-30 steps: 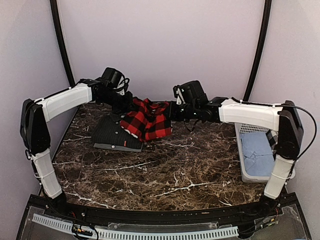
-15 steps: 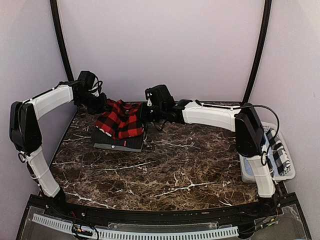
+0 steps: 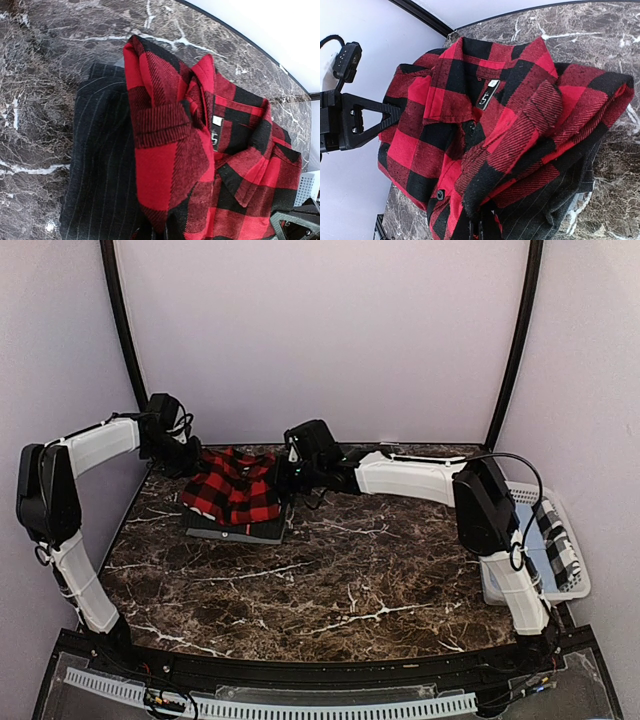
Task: Fold and stack the long sleeve shirts
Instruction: Fold the square-folded shirt into a square-folded shirt, then move the square-folded shirt to the corner of the board.
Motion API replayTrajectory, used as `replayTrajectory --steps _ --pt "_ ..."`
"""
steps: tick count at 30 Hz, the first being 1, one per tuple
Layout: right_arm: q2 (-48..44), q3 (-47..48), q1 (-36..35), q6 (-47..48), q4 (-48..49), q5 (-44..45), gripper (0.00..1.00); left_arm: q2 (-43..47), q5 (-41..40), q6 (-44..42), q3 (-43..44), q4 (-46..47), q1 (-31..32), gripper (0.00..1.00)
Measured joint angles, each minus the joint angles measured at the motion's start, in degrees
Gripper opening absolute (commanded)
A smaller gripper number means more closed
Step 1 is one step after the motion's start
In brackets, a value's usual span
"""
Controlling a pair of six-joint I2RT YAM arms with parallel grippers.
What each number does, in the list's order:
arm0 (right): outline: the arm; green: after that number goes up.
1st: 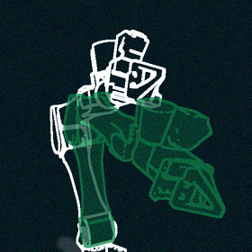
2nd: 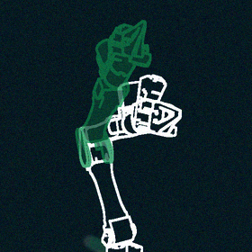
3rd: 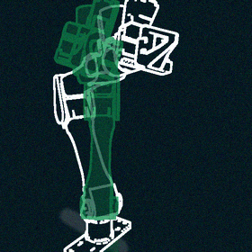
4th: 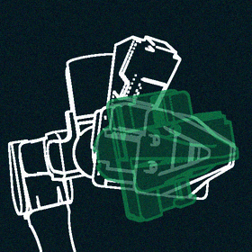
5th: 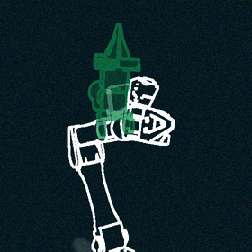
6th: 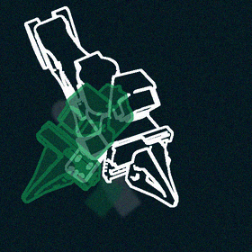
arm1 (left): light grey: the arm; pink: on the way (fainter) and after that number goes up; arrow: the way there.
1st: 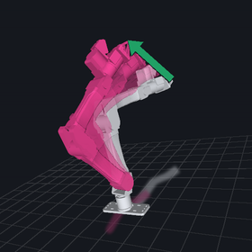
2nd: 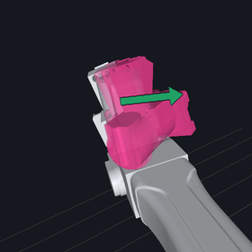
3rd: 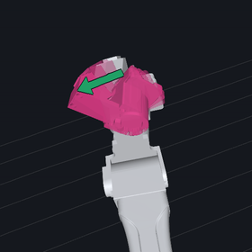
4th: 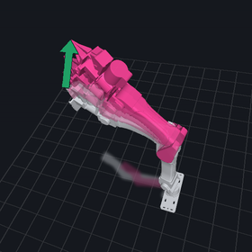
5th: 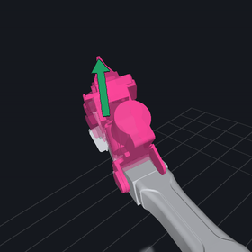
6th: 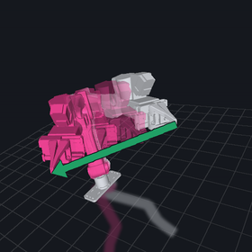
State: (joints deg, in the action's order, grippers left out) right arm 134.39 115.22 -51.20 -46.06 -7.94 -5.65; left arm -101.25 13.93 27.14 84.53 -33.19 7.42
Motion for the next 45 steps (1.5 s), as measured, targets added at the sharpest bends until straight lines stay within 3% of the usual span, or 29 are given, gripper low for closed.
replayTrajectory --steps 7,12,16,26,32,37,45 --pt "0.0 -6.9 0.1 -1.2 3.6 -0.8 0.00 -2.9 -1.3 -0.2 -2.9 2.2 -1.8 0.01" --pt "0.0 -11.4 0.7 -1.6 4.8 -1.3 0.19 -6.1 -2.9 -0.6 -4.0 3.1 -2.4 0.04" --pt "0.0 -14.0 1.1 -1.8 5.5 -2.1 0.29 -6.9 -4.1 -0.6 -4.0 3.4 -2.4 0.08" --pt "-3.2 -16.3 1.6 0.1 5.2 -2.5 0.46 -6.9 -10.4 -1.4 -3.5 3.0 -2.4 0.49" --pt "-8.4 -17.8 2.1 3.6 3.7 -1.1 0.70 -5.9 -14.7 -2.5 -1.3 2.3 -2.7 0.73" --pt "-14.1 -20.0 2.3 6.6 2.4 1.2 0.88 -1.0 -14.3 -2.7 -1.8 2.4 -2.5 0.83" --pt "-23.0 -24.3 2.6 10.7 0.7 5.7 0.99 13.1 -11.9 -0.1 -12.1 4.8 -0.5 0.94"
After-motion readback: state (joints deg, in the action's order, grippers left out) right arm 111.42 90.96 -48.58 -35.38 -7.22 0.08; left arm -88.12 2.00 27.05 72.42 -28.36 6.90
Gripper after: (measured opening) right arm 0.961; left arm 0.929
